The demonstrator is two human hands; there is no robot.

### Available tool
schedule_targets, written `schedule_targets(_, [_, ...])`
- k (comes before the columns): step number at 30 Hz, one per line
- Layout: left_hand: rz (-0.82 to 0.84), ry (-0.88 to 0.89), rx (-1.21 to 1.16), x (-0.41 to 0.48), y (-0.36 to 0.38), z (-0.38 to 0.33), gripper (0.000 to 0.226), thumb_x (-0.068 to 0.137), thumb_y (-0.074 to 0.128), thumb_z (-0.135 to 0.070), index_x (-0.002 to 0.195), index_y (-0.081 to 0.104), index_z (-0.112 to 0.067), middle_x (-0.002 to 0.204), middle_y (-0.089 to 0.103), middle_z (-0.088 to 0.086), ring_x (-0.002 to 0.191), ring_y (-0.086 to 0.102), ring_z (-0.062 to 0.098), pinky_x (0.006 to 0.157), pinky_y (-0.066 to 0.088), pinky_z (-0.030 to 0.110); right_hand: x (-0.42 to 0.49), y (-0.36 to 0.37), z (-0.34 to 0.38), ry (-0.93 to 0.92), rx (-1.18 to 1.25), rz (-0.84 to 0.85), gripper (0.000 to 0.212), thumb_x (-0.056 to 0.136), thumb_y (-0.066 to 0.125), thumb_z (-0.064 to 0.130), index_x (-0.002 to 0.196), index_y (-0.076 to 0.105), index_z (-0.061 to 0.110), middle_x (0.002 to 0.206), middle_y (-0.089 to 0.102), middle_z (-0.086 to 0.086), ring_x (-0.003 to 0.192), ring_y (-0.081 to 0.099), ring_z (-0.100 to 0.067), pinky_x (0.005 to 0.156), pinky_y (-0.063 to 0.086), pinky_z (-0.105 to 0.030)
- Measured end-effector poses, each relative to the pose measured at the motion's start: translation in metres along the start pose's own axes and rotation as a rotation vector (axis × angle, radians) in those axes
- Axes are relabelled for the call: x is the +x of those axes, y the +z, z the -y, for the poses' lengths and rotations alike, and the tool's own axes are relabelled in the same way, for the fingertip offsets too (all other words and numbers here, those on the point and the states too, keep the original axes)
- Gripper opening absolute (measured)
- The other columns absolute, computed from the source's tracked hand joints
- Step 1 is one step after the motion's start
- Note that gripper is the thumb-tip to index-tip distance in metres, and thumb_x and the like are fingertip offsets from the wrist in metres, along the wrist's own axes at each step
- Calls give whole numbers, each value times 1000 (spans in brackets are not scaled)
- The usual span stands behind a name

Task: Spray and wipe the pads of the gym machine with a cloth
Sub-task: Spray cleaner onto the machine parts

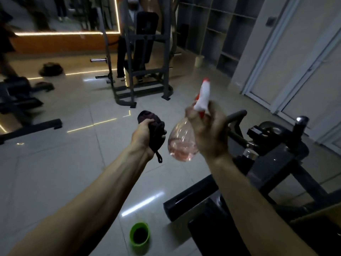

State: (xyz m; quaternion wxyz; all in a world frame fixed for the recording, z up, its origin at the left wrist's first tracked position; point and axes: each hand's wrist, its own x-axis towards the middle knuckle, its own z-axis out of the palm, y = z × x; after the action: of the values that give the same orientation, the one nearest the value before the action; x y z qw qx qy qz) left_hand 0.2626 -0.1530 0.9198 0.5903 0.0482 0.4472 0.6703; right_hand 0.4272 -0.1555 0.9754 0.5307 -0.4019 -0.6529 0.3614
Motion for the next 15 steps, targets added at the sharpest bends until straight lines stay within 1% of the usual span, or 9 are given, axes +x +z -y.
schedule_targets(2, [21,-42,18,23,-16,-16,29,96,56,-23,114,62,-2,93,66,16,66,65,25,48,49,25,-2,35,-18,100,48,-55,28,94,74,33,112,59,20,94,68,-1,78,69,-10,65,59,-25])
schedule_targets(5, [106,-114,97,59,-35,-51,28,97,57,-24,114,64,-2,96,66,16,73,65,25,52,51,26,7,89,-43,238,57,-236,22,92,76,31,104,57,34,96,67,-5,67,64,-9,56,53,-21])
schedule_targets(7, [188,-162,181,77,-39,-76,32,96,60,-27,115,65,-2,96,68,16,76,66,26,57,52,28,19,119,-57,285,29,-331,21,91,76,33,100,56,36,94,67,-3,68,66,-13,54,52,-21])
schedule_targets(9, [254,-186,276,98,-41,-101,40,94,64,-34,117,68,-1,99,74,17,83,69,27,63,54,30,38,148,-66,311,-3,-400,22,91,76,37,97,55,38,91,65,-3,66,65,-11,54,52,-23])
schedule_targets(10, [272,-188,312,108,-42,-112,44,92,66,-38,118,68,-3,104,76,16,86,72,27,65,55,31,49,160,-67,323,-12,-423,23,90,76,39,94,54,43,90,64,-3,66,64,-10,56,53,-26])
schedule_targets(12, [320,-208,386,126,-37,-131,52,88,69,-45,124,67,-7,108,77,13,88,75,25,67,55,32,72,177,-70,342,-31,-487,25,89,76,43,87,53,55,88,65,-2,70,68,-14,64,56,-37])
schedule_targets(13, [355,-216,424,135,-31,-138,54,87,70,-45,126,67,-8,107,77,12,90,76,24,68,54,32,84,181,-70,343,-26,-524,25,89,75,45,86,53,56,87,66,-2,71,69,-16,67,56,-41])
schedule_targets(15, [431,-228,490,152,-15,-148,49,89,70,-41,125,69,-8,108,78,9,93,74,23,73,52,32,107,182,-73,333,-56,-586,21,87,73,50,89,52,48,85,67,-3,69,67,-15,67,55,-43])
